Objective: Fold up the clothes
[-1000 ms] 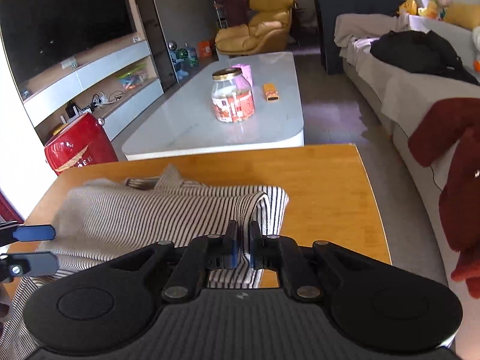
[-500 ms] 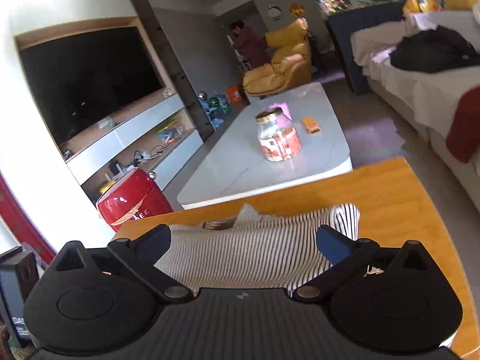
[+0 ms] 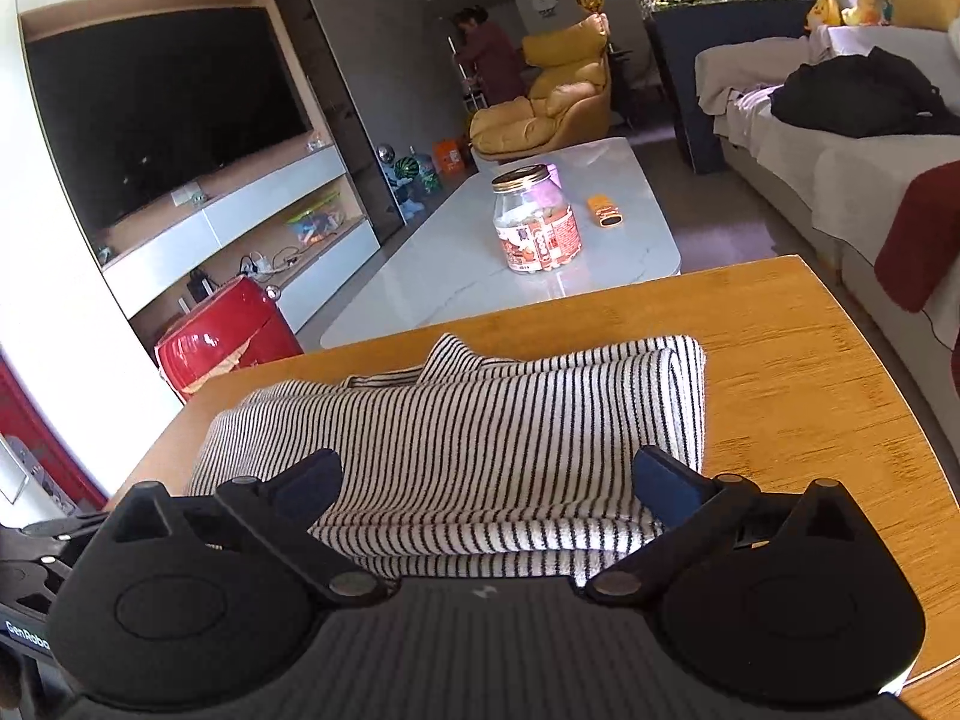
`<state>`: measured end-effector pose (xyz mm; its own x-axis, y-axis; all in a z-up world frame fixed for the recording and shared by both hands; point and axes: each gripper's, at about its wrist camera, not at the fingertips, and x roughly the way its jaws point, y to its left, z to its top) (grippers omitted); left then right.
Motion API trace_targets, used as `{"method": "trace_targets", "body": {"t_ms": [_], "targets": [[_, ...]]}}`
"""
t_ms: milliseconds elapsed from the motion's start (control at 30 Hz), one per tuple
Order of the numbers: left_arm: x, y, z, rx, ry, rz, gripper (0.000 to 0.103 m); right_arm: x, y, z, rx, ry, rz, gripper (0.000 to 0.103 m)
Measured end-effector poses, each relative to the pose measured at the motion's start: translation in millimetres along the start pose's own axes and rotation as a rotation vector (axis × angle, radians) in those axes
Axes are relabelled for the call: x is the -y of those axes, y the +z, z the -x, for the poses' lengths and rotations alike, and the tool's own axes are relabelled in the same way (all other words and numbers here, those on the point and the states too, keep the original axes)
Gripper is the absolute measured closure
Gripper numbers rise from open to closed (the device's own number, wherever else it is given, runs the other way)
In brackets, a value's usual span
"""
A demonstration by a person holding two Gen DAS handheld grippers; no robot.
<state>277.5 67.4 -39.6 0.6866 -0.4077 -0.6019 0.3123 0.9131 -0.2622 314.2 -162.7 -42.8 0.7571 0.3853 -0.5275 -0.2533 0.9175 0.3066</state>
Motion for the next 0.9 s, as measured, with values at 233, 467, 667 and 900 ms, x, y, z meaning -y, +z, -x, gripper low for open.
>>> {"method": "trace_targets", "body": {"t_ms": [233, 467, 667, 900], "targets": [[0.1, 26.4, 20.3, 0.104, -0.027, -0.011, 0.000, 4.0, -0.1, 1.9, 0.008, 0.020, -0.010, 0.000], [-23.6, 47.6, -37.2, -0.018, -0.015, 0.115, 0.000, 1.9, 1.9, 3.5, -0.004, 0.003, -0.007, 0.000], [-16.8, 43.7, -39.3, -0.028, -0.004, 0.017, 0.000, -7.9, 23.8, 20.7, 0.081, -0.106, 0.143, 0.057], [-27.4, 48.3, -30.8, -0.054, -0.038, 0.079, 0.000, -4.0, 32.5, -14.8, -0.115, -0.140, 0.239, 0.060]]}}
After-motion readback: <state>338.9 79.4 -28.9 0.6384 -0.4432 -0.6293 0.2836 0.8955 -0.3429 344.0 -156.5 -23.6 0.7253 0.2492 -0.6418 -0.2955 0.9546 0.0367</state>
